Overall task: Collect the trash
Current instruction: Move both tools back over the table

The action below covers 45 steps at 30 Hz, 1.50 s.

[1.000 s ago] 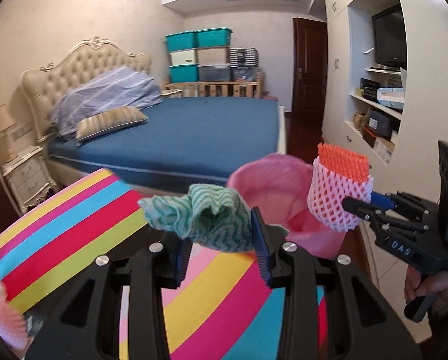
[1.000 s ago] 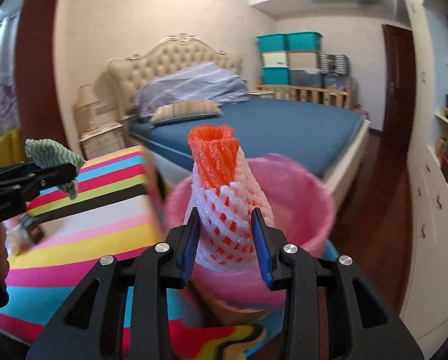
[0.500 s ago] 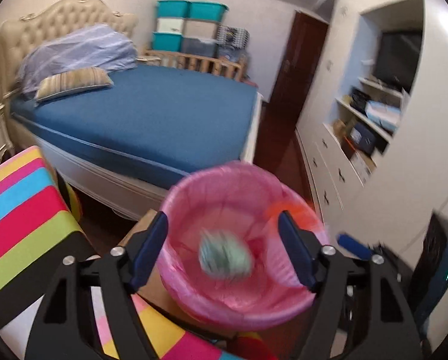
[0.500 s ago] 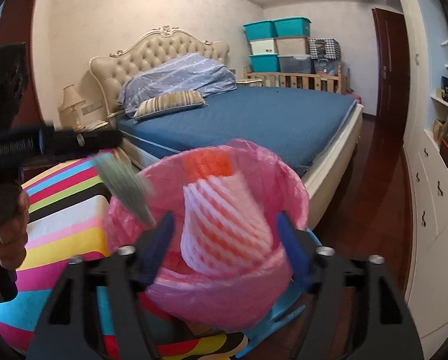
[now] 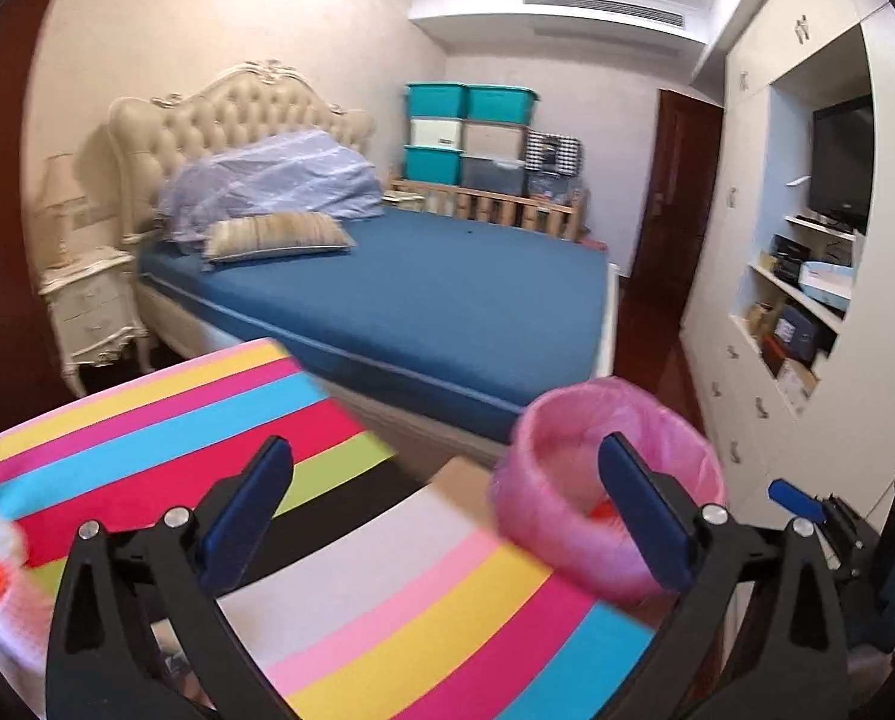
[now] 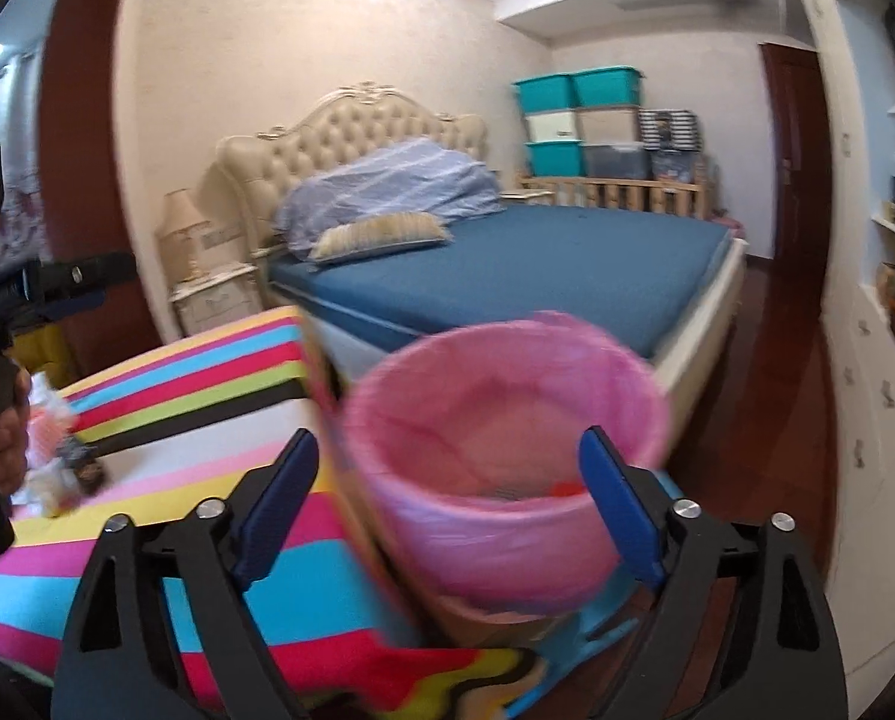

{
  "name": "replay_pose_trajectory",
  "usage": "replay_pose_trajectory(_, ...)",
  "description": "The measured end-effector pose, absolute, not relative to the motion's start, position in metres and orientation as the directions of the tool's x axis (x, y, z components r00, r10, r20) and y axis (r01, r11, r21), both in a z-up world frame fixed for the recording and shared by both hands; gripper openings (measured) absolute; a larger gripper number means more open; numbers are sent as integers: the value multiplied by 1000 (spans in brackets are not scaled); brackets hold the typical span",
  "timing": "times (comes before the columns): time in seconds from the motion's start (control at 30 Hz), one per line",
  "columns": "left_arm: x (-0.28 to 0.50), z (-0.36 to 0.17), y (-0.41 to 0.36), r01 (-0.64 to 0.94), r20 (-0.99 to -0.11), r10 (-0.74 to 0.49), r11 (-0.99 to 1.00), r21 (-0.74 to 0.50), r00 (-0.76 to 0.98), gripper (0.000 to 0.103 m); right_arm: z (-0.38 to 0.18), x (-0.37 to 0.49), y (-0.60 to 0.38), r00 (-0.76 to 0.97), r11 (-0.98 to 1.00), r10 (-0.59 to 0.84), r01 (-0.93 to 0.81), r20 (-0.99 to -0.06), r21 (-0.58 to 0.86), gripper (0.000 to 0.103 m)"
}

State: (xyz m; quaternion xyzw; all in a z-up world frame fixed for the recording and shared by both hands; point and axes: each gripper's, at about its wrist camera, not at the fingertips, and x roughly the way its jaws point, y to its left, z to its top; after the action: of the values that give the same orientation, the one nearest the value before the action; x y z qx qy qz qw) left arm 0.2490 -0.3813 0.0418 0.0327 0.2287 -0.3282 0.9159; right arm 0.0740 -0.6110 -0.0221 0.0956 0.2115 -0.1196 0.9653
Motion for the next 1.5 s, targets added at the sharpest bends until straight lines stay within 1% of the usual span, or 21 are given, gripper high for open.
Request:
replay_pose_trajectory(0.07,232,37,-349,597,-431,-558,800,-53,709,98,-21,79,-584,893,967,-135,213,-430,139,84)
replay_pose_trajectory(0.17,216,27,-308,570,-453,-514,822,-17,728,98,-23,89,-546,893,981,-55,131,-447,141,84)
replay_pose_trajectory(0.27,199,20,-261,542,-453,-486,840,-7,747,98,-28,104,-503,877,990,26,44,-479,134,84)
replay_pose_trajectory(0.4,173,13,-184,448,-451,-397,894,7,799,98,-37,119,-450,846,990,126,-73,-519,121,84)
replay_pose_trajectory(0.6,139,5,-83,286,-447,-257,958,-5,857,98,-46,124,-394,801,976,217,-180,-557,120,84)
replay_pose_trajectory(0.77,98,-13,-17,165,-470,-141,986,10,871,98,-47,125,-350,774,962,258,-260,-578,82,84)
replay_pose_trajectory(0.83,86,-24,8,121,-493,-91,992,30,865,98,-47,129,-335,759,955,269,-289,-593,64,84)
replay_pose_trajectory(0.93,72,-42,29,73,-526,-36,996,50,850,98,-54,133,-308,730,940,288,-338,-620,38,84)
replay_pose_trajectory(1.07,70,-52,56,34,-559,-31,999,-5,829,98,-58,147,-282,715,931,275,-365,-643,-8,84)
replay_pose_trajectory(1.17,75,-56,70,-8,-574,4,1000,-5,819,98,-59,159,-272,709,931,257,-364,-657,-29,84)
replay_pose_trajectory(1.33,84,-62,72,-23,-590,-2,999,-35,807,98,-62,182,-261,680,933,242,-359,-692,-27,84)
replay_pose_trajectory(1.43,87,-66,69,-21,-600,-5,999,-37,800,98,-60,192,-252,677,929,246,-369,-694,-30,82)
replay_pose_trajectory(1.5,90,-69,71,-23,-606,-11,999,-49,796,98,-61,198,-245,674,927,242,-374,-698,-40,79)
